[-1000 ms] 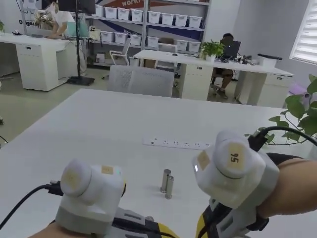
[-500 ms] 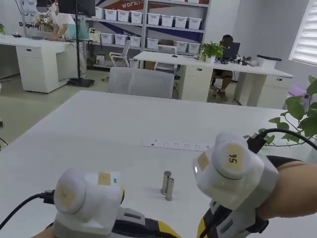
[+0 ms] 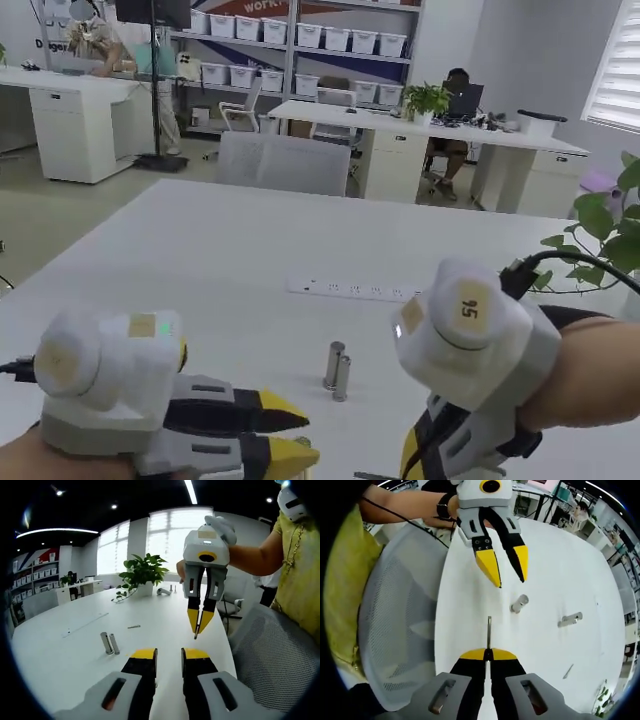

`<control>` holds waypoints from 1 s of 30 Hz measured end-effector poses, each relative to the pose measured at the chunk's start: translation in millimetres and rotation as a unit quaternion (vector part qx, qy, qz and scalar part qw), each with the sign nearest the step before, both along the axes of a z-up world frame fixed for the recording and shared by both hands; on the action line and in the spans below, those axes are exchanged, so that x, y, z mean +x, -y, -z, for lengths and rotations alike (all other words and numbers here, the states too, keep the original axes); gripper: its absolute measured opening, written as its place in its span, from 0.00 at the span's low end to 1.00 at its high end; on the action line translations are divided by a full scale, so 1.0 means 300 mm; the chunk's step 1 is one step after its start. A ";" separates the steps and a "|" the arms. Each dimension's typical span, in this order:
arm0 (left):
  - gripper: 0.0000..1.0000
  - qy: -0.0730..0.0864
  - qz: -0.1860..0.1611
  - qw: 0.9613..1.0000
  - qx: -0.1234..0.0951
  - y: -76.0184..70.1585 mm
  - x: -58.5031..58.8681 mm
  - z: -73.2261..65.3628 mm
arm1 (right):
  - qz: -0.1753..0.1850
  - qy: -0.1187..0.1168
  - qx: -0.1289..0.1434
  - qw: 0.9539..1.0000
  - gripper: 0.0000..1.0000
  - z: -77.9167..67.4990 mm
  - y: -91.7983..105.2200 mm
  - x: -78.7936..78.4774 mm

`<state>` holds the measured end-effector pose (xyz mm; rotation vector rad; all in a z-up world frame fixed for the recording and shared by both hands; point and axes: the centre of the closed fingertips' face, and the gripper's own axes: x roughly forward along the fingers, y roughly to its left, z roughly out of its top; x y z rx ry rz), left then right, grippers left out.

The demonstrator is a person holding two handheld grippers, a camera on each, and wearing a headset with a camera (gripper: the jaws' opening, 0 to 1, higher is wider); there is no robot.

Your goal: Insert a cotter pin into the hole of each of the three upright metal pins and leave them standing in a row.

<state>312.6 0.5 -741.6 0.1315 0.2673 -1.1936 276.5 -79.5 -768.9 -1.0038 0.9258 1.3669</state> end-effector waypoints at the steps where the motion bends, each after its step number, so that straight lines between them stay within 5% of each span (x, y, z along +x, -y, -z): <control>1: 0.20 0.003 -0.005 1.000 0.000 -0.014 0.017 0.007 | 0.002 0.001 0.000 1.000 0.03 0.000 0.001 0.003; 6: 0.28 -0.005 0.000 1.000 -0.002 -0.020 0.051 0.059 | 0.018 -0.002 0.001 1.000 0.03 -0.001 0.006 0.018; 9: 0.32 -0.015 0.010 1.000 0.014 -0.015 0.062 0.131 | 0.027 -0.002 0.002 1.000 0.03 -0.005 0.005 0.030; 17: 0.30 -0.025 0.015 1.000 0.007 -0.009 0.084 0.232 | 0.047 -0.006 -0.003 0.999 0.03 0.010 0.003 0.062; 23: 0.26 -0.032 0.027 0.999 0.003 0.007 0.097 0.277 | 0.068 -0.018 -0.002 0.998 0.03 0.036 -0.006 0.086; 30: 0.23 -0.023 0.041 0.999 0.004 0.032 0.118 0.296 | 0.083 -0.031 -0.004 0.996 0.03 0.068 -0.009 0.103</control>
